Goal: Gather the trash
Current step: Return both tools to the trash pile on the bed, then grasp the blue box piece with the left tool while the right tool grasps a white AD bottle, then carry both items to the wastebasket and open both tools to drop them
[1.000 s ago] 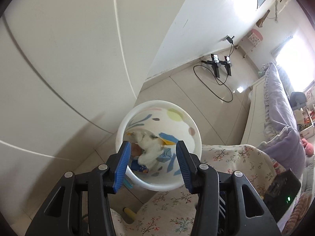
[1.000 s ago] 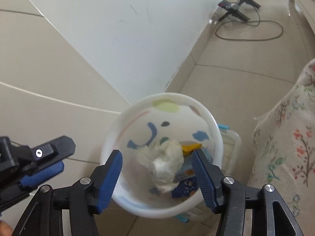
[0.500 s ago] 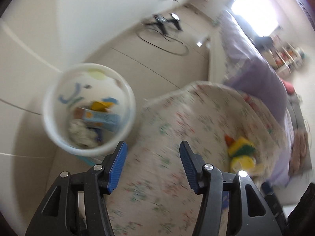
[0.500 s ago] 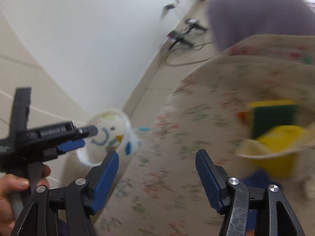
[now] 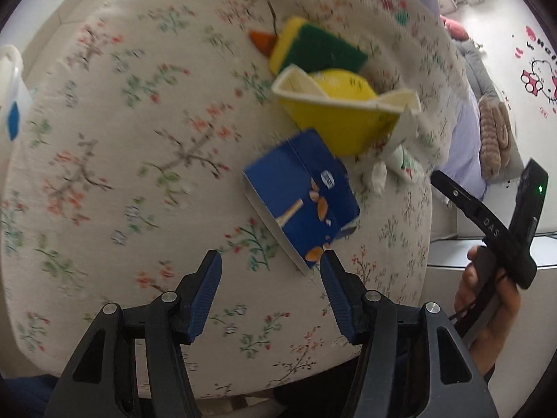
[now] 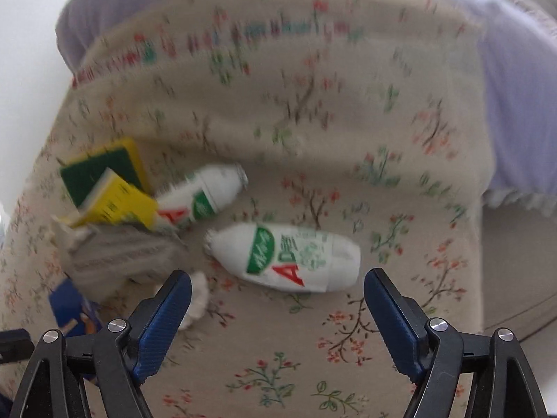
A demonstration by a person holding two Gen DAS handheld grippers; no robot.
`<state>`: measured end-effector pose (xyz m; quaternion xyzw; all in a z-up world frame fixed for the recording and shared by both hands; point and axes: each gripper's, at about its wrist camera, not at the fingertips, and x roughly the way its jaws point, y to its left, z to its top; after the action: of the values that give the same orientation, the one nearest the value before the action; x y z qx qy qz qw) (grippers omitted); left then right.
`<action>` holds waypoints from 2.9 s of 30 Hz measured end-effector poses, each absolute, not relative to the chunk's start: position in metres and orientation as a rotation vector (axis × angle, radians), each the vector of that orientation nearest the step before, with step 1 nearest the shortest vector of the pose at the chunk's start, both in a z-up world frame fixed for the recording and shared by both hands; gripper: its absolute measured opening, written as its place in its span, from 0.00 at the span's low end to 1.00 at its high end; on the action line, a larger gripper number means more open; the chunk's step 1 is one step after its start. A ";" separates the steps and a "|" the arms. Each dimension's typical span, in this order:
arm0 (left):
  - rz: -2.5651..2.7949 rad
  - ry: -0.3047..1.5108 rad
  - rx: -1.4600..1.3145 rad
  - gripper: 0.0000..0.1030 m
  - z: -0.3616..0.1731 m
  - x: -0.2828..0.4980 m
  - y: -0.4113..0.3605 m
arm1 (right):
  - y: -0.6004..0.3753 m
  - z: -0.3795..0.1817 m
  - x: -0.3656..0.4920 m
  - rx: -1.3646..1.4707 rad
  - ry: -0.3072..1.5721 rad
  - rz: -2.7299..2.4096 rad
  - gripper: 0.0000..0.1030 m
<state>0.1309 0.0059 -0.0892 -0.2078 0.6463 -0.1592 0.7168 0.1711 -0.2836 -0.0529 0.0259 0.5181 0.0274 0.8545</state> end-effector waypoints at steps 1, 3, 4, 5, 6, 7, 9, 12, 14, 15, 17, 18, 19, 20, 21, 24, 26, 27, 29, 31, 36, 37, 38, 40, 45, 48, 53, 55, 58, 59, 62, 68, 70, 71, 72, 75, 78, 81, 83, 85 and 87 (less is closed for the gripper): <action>-0.359 1.435 -0.465 0.60 -0.092 0.131 0.001 | -0.284 -0.058 0.174 0.044 1.113 0.068 0.83; -0.366 1.431 -0.481 0.60 -0.094 0.134 -0.005 | -0.279 -0.063 0.178 -0.005 1.122 0.098 0.83; -0.364 1.426 -0.489 0.60 -0.094 0.136 -0.007 | -0.276 -0.063 0.181 -0.029 1.115 0.118 0.83; -0.360 1.417 -0.497 0.60 -0.095 0.137 -0.007 | -0.273 -0.063 0.183 -0.053 1.106 0.142 0.83; -0.351 1.408 -0.504 0.60 -0.095 0.140 -0.008 | -0.271 -0.063 0.186 -0.073 1.101 0.161 0.83; -0.344 1.404 -0.511 0.60 -0.096 0.141 -0.008 | -0.268 -0.064 0.188 -0.094 1.098 0.177 0.83; -0.342 1.397 -0.532 0.59 -0.097 0.145 -0.009 | -0.263 -0.067 0.193 -0.135 1.098 0.199 0.83; -0.352 1.394 -0.532 0.56 -0.098 0.152 -0.012 | -0.263 -0.072 0.196 -0.165 1.109 0.205 0.83; -0.342 1.376 -0.523 0.40 -0.097 0.156 -0.015 | -0.264 -0.070 0.194 -0.163 1.092 0.219 0.83; -0.342 1.372 -0.513 0.35 -0.096 0.157 -0.016 | -0.263 -0.068 0.192 -0.165 1.081 0.228 0.83; -0.345 1.366 -0.509 0.22 -0.096 0.161 -0.017 | -0.262 -0.069 0.189 -0.192 1.068 0.242 0.83; -0.347 1.362 -0.507 0.18 -0.097 0.163 -0.017 | -0.259 -0.069 0.187 -0.212 1.070 0.239 0.83; -0.344 1.360 -0.500 0.12 -0.097 0.164 -0.017 | -0.256 -0.072 0.187 -0.244 1.074 0.231 0.83; -0.342 1.354 -0.497 0.08 -0.096 0.165 -0.017 | -0.253 -0.078 0.187 -0.285 1.081 0.217 0.83; -0.342 1.347 -0.494 0.06 -0.095 0.166 -0.018 | -0.250 -0.082 0.186 -0.316 1.087 0.207 0.83; -0.362 1.313 -0.464 0.04 -0.084 0.169 -0.019 | -0.240 -0.092 0.189 -0.347 1.087 0.220 0.83; -0.376 1.297 -0.453 0.04 -0.079 0.170 -0.021 | -0.238 -0.092 0.191 -0.361 1.074 0.216 0.83; -0.378 1.294 -0.449 0.03 -0.078 0.170 -0.021 | -0.237 -0.093 0.194 -0.366 1.072 0.215 0.83; -0.377 1.292 -0.443 0.03 -0.078 0.171 -0.019 | -0.235 -0.098 0.198 -0.386 1.079 0.208 0.83; -0.385 1.288 -0.450 0.02 -0.075 0.171 -0.016 | -0.231 -0.105 0.201 -0.412 1.086 0.204 0.79; -0.400 1.235 -0.453 0.00 -0.059 0.166 -0.007 | -0.228 -0.113 0.206 -0.461 1.081 0.213 0.69; -0.394 1.218 -0.441 0.00 -0.055 0.164 -0.003 | -0.227 -0.115 0.205 -0.462 1.082 0.208 0.68; -0.389 1.205 -0.430 0.00 -0.052 0.163 0.002 | -0.227 -0.117 0.206 -0.469 1.080 0.194 0.68; -0.386 1.193 -0.429 0.00 -0.049 0.164 0.005 | -0.223 -0.123 0.200 -0.480 1.081 0.187 0.64; -0.372 1.185 -0.448 0.00 -0.046 0.163 0.013 | -0.219 -0.125 0.200 -0.452 1.111 0.207 0.18; -0.373 1.179 -0.455 0.00 -0.045 0.163 0.017 | -0.222 -0.119 0.199 -0.403 1.112 0.213 0.17; -0.362 1.151 -0.464 0.00 -0.037 0.164 0.024 | -0.230 -0.096 0.186 -0.297 1.071 0.201 0.17; -0.351 1.137 -0.467 0.00 -0.031 0.163 0.031 | -0.231 -0.085 0.181 -0.243 1.038 0.197 0.17; -0.327 1.105 -0.471 0.00 -0.018 0.161 0.044 | -0.230 -0.065 0.171 -0.137 0.970 0.207 0.17; -0.321 1.092 -0.471 0.00 -0.013 0.160 0.047 | -0.230 -0.060 0.168 -0.098 0.955 0.219 0.17; -0.308 1.068 -0.463 0.00 -0.004 0.155 0.057 | -0.232 -0.045 0.167 0.007 0.926 0.259 0.17; -0.250 1.046 -0.471 0.00 0.012 0.137 0.098 | -0.210 -0.036 0.154 0.150 0.911 0.306 0.18; -0.222 1.027 -0.470 0.00 0.019 0.130 0.117 | -0.209 -0.033 0.151 0.203 0.895 0.325 0.18; -0.211 1.021 -0.474 0.00 0.023 0.126 0.126 | -0.206 -0.033 0.147 0.227 0.889 0.328 0.18; -0.196 1.013 -0.482 0.00 0.027 0.122 0.139 | -0.201 -0.032 0.143 0.245 0.887 0.330 0.18; -0.148 0.987 -0.482 0.00 0.038 0.115 0.170 | -0.189 -0.031 0.139 0.281 0.889 0.356 0.18; -0.070 0.949 -0.475 0.00 0.050 0.107 0.208 | -0.168 -0.024 0.137 0.276 0.883 0.410 0.18; -0.001 0.925 -0.479 0.00 0.054 0.102 0.241 | -0.138 -0.013 0.139 0.292 0.878 0.516 0.18; 0.044 0.917 -0.494 0.00 0.052 0.098 0.263 | -0.116 -0.009 0.142 0.284 0.882 0.573 0.18; 0.080 0.921 -0.522 0.00 0.044 0.096 0.283 | -0.090 -0.007 0.146 0.262 0.890 0.624 0.18; 0.107 0.925 -0.540 0.00 0.036 0.096 0.296 | -0.060 -0.006 0.150 0.233 0.901 0.676 0.18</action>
<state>0.0955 0.2963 0.0361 -0.2572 0.4405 0.0509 0.8586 0.1500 -0.0601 -0.0059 0.1104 0.4260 0.3197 0.8391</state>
